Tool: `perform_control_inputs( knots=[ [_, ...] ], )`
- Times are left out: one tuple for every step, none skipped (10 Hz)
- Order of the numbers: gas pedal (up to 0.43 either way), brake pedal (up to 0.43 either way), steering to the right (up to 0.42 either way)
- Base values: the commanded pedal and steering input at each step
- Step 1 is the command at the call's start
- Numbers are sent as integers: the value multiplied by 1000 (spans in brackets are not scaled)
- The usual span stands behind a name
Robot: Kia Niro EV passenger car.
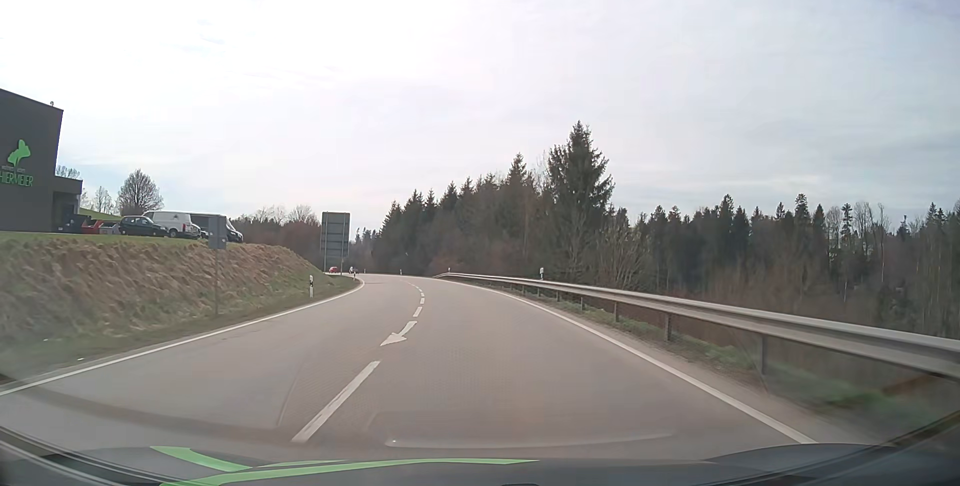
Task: Follow the waypoints while adhering to traffic rules and regulations
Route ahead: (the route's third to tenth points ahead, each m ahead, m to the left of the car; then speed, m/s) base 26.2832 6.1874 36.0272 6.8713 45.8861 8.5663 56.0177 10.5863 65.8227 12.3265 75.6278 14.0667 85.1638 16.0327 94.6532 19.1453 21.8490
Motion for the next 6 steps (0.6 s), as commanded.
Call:
perform_control_inputs(
  knots=[
    [177, 0, -15],
    [177, 0, -15],
    [177, 0, -15],
    [177, 0, -15],
    [177, 0, -15],
    [177, 0, -15]
  ],
)
